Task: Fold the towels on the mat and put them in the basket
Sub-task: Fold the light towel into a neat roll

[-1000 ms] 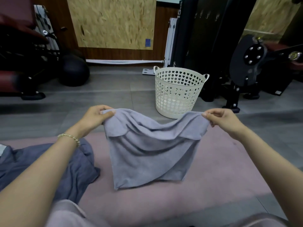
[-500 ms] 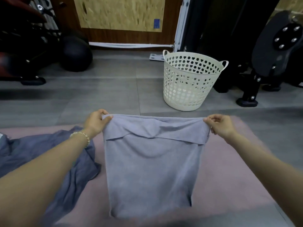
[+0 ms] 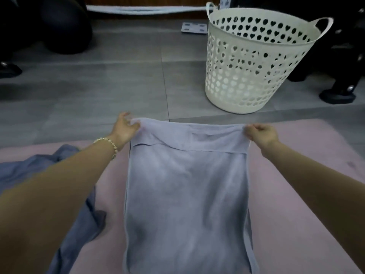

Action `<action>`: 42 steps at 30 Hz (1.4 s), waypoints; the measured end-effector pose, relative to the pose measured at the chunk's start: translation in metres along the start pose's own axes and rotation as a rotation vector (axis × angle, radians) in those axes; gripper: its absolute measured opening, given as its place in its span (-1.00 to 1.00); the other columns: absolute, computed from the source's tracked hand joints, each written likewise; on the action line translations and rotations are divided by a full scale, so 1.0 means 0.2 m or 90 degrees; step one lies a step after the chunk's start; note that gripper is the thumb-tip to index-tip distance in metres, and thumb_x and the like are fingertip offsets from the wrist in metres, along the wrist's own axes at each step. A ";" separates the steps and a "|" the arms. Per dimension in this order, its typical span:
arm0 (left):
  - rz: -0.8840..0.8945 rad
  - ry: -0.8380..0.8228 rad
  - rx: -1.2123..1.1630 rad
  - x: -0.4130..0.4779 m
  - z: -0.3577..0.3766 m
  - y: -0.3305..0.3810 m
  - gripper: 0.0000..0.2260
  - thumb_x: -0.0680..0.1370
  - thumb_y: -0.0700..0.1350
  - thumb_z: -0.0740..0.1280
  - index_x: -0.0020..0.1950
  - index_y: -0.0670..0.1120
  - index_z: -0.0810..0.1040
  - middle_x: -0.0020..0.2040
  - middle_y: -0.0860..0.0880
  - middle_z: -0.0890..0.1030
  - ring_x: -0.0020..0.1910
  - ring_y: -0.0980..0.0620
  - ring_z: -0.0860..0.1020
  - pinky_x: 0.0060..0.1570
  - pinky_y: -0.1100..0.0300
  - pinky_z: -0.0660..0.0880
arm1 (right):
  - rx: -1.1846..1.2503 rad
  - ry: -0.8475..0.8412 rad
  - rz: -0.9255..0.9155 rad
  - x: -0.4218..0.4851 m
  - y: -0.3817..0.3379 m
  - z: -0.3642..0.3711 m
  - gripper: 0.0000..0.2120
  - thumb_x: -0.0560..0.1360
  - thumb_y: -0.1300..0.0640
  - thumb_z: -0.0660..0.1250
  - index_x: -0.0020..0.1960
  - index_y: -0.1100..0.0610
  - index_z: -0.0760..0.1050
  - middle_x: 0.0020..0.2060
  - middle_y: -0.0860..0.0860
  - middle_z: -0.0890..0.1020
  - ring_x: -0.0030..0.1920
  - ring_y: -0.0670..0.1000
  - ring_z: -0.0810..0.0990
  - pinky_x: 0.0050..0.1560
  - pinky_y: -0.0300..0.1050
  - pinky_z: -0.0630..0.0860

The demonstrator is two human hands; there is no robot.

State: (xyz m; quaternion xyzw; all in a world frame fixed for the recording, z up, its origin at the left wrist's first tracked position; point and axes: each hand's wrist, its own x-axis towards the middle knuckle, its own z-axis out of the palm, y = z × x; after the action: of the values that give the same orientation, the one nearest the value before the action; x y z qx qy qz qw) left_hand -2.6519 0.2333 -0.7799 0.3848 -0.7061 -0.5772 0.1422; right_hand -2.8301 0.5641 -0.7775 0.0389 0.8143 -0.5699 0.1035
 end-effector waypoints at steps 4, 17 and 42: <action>-0.020 -0.069 0.097 -0.13 0.03 -0.37 -0.23 0.52 -0.11 0.37 0.55 -0.06 -0.08 0.52 -0.08 0.10 0.48 -0.05 0.16 0.36 0.15 0.21 | -0.103 -0.091 0.059 -0.17 0.23 0.06 -0.52 0.53 0.17 0.34 0.40 0.23 0.32 0.33 0.18 0.43 0.29 0.13 0.46 0.09 -0.23 0.35; -0.200 -0.075 0.219 -0.93 -0.02 -1.18 -0.62 0.42 -0.06 0.49 0.08 -0.19 0.42 -0.04 -0.08 0.57 -0.07 -0.07 0.57 -0.12 0.12 0.50 | -0.321 -0.173 0.167 -0.86 1.07 -0.21 -0.51 0.27 -0.01 0.56 -0.02 0.24 0.42 -0.17 0.07 0.59 -0.14 0.10 0.62 -0.15 -0.05 0.58; -0.235 -0.004 0.109 -1.18 -0.22 -1.23 -0.86 0.54 -0.24 0.34 0.01 -0.31 0.50 -0.04 -0.23 0.57 -0.16 -0.16 0.54 -0.25 0.15 0.63 | -0.096 -0.102 0.208 -1.12 1.19 -0.47 -0.92 0.51 0.22 0.35 -0.15 0.20 0.54 -0.27 0.05 0.53 -0.26 -0.02 0.46 -0.20 -0.30 0.43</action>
State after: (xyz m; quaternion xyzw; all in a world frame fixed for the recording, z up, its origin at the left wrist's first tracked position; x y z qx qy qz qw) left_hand -2.3727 0.3601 -0.9369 0.5165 -0.6703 -0.5328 -0.0011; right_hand -2.5795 0.7468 -0.9178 0.1173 0.8268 -0.4838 0.2620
